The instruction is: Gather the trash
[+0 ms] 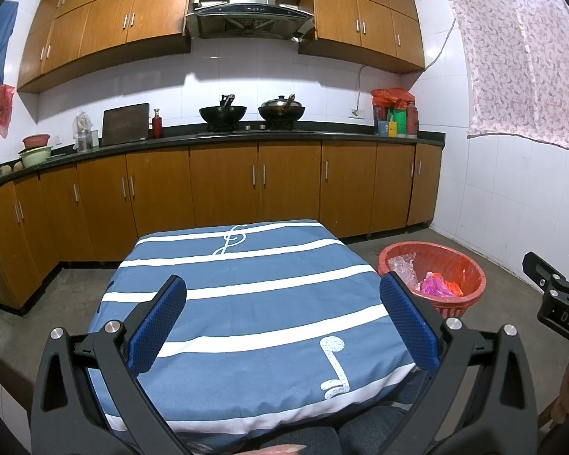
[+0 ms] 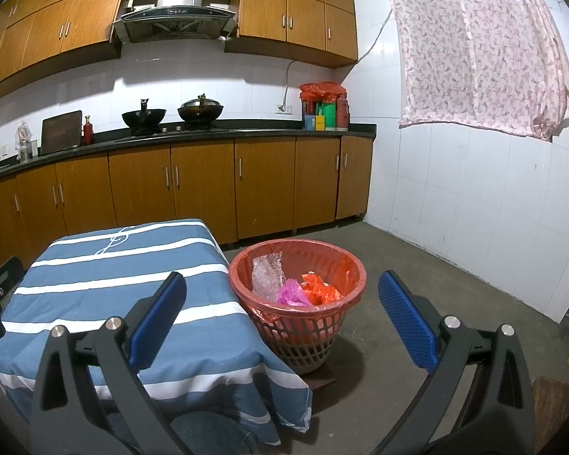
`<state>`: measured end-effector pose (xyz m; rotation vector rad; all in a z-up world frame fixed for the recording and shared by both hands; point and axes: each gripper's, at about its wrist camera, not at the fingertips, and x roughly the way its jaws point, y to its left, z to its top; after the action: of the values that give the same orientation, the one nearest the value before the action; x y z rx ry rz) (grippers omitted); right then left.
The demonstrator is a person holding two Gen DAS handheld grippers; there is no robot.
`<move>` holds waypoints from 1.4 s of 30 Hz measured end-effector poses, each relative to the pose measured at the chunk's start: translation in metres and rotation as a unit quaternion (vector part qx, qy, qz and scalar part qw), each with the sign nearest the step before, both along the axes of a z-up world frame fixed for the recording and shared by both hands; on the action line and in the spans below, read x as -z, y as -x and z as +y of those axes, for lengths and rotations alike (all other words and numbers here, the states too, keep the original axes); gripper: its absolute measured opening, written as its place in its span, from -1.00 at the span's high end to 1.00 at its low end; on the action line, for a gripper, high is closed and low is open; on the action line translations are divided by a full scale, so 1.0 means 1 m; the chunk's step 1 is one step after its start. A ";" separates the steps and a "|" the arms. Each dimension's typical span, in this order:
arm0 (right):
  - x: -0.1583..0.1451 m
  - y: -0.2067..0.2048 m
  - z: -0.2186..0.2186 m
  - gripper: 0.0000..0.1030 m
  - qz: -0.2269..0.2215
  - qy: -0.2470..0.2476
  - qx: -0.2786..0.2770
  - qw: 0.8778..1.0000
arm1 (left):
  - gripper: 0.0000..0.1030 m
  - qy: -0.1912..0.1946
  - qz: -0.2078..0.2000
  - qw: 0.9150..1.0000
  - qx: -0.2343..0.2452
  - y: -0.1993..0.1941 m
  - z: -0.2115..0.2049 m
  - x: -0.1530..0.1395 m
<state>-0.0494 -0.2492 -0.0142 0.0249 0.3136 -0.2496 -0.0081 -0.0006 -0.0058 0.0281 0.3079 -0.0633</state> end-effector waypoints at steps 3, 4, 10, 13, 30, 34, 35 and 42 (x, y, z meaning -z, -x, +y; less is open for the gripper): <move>0.001 0.000 0.000 -0.92 0.000 0.000 0.000 1.000 | -0.96 0.000 0.001 1.000 -0.001 0.000 0.000 -0.001; 0.001 0.000 0.000 -0.92 0.000 -0.001 0.000 1.000 | -0.96 0.000 0.002 1.000 -0.001 0.000 0.000 -0.001; 0.000 0.000 0.001 -0.92 0.000 0.000 0.000 1.000 | -0.96 0.001 0.003 1.000 0.000 0.001 0.000 -0.002; 0.000 0.000 0.001 -0.92 0.000 0.000 0.000 1.000 | -0.96 0.001 0.003 1.000 -0.001 0.001 0.000 -0.001; 0.003 -0.002 0.000 -0.92 0.003 -0.002 -0.001 1.000 | -0.96 0.002 0.007 1.000 -0.001 0.001 -0.001 0.003; 0.003 -0.002 0.000 -0.92 0.003 -0.002 -0.001 1.000 | -0.96 0.002 0.007 1.000 -0.001 0.002 -0.002 0.003; 0.004 -0.001 0.000 -0.92 0.004 -0.002 -0.001 1.000 | -0.96 0.002 0.006 1.000 -0.001 0.002 -0.002 0.003; 0.007 -0.001 0.001 -0.92 0.004 -0.003 -0.001 1.000 | -0.96 0.003 0.008 1.000 -0.001 0.001 -0.001 0.005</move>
<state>-0.0483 -0.2483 -0.0212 0.0289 0.3229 -0.2471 -0.0089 -0.0019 -0.0108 0.0224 0.3247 -0.0627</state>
